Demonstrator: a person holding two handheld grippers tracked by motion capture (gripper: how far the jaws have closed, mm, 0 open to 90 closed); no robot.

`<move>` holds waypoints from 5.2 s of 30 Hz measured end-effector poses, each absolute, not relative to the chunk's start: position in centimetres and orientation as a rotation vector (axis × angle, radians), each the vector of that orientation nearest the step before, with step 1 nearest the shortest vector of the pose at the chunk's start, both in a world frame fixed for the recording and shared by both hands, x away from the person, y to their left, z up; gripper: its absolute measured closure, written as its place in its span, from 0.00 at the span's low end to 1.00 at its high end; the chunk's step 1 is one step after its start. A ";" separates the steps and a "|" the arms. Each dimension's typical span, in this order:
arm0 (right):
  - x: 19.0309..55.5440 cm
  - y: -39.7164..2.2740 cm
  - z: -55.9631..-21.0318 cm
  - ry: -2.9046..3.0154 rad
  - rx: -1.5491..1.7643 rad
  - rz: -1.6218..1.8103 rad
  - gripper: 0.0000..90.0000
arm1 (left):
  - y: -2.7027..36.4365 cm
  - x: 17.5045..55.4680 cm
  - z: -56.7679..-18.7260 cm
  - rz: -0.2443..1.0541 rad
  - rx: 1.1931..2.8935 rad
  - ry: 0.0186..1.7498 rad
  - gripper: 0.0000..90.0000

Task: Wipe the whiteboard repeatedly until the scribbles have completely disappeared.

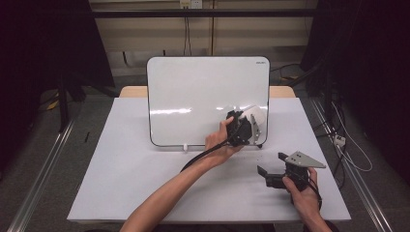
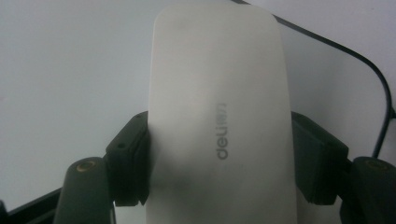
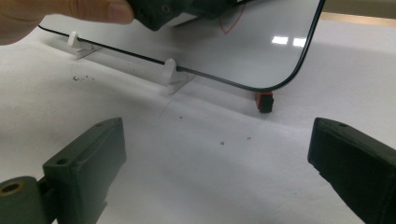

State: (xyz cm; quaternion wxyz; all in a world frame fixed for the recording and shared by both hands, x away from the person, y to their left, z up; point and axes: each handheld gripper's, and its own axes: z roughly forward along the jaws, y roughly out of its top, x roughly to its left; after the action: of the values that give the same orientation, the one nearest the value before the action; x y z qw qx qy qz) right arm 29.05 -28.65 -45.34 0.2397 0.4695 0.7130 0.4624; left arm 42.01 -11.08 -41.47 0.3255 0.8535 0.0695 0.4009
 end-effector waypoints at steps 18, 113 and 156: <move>28.7 -29.0 -45.3 1.943 1.288 1.267 0.05 | -10.6 41.7 -41.8 1.019 2.258 0.133 0.35; 28.8 -28.6 -45.2 1.944 1.283 1.259 0.05 | -7.4 41.7 -41.7 1.093 2.278 0.211 0.35; 29.3 -28.2 -45.2 1.950 1.284 1.256 0.05 | -1.3 40.6 -39.9 0.792 2.140 0.377 0.35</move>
State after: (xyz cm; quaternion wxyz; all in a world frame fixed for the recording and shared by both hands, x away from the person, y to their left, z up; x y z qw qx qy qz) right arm 29.29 -28.25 -45.24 0.2430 0.4699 0.7135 0.4595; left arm 40.63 -1.27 -39.94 0.4028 0.8469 0.1493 0.3134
